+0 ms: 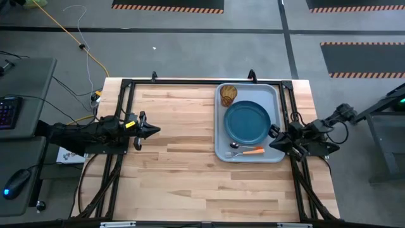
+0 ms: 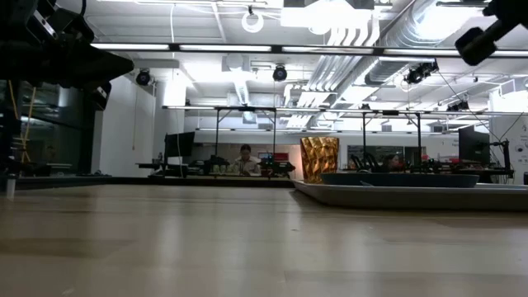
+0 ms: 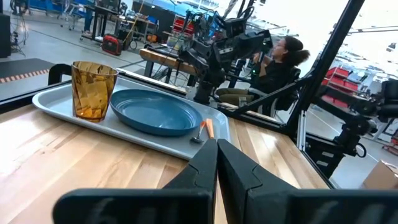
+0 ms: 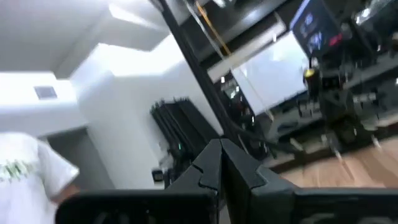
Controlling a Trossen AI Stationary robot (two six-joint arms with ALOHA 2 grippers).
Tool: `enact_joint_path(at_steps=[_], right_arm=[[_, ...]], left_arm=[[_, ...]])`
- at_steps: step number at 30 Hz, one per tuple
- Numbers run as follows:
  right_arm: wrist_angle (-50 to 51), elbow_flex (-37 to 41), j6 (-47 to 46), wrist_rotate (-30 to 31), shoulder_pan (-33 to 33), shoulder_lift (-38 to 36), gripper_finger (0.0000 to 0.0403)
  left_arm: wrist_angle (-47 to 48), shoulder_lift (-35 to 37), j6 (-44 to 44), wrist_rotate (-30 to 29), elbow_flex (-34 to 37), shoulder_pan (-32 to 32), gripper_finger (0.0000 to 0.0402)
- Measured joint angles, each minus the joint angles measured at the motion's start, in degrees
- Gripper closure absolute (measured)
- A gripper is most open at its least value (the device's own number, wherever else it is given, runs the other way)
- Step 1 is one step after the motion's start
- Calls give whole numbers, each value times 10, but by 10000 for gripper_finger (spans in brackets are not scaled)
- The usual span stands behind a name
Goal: Pick and place plate/cup/fork/spoon on tray
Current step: Return to Home Position
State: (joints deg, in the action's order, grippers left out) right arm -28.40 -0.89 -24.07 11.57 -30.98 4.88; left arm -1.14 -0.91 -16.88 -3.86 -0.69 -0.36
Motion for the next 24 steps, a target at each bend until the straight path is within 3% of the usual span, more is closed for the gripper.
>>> enact_joint_path(at_steps=[4, 12, 18, 24], right_arm=[[84, -9, -16, -77, 64, -48, 403], [122, -10, 1, -151, 177, -47, 403], [228, -10, 45, -132, 231, -47, 403], [305, -10, 91, -81, 236, -40, 403]], left_arm=[[0, 0, 0, 0, 0, 0, 398], [0, -2, 0, 0, -1, 0, 398], [1, -2, 0, 0, -1, 0, 398], [1, -2, 0, 0, -1, 0, 398]])
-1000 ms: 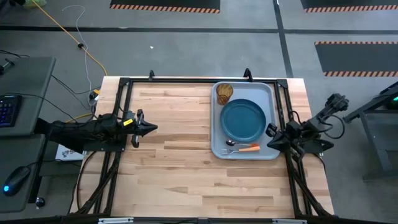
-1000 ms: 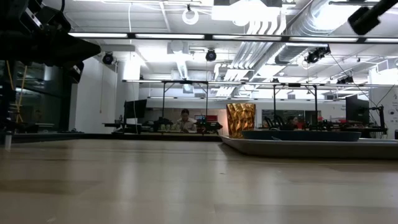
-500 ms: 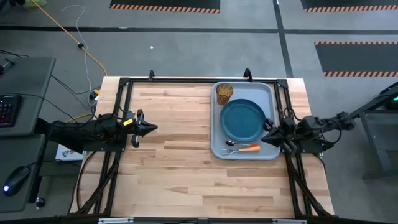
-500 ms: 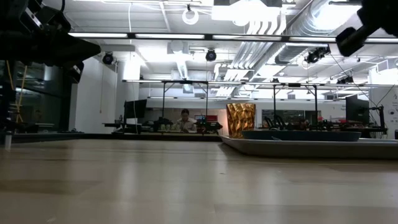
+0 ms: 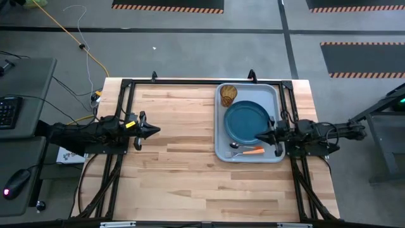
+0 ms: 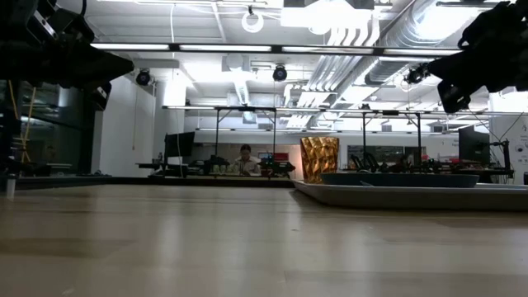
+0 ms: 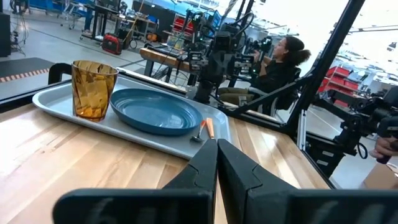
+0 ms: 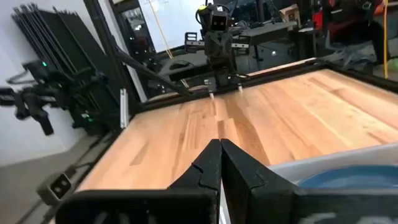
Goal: Pick and place plate/cup/fork/spoon on tray
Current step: Return to Home Position
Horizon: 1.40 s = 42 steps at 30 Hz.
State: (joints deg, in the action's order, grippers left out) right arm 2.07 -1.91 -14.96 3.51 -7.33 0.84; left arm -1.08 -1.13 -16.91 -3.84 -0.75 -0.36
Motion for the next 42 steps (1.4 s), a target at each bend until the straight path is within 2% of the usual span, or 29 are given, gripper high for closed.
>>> enact_joint_path(at_steps=[9, 42], right_arm=[[2, 0, -2, -6, 0, 21, 403], [2, 0, 0, -7, 0, 21, 402]], left_arm=[[0, 0, 0, 0, 0, 0, 398], [0, 0, 0, 0, 0, 0, 398]])
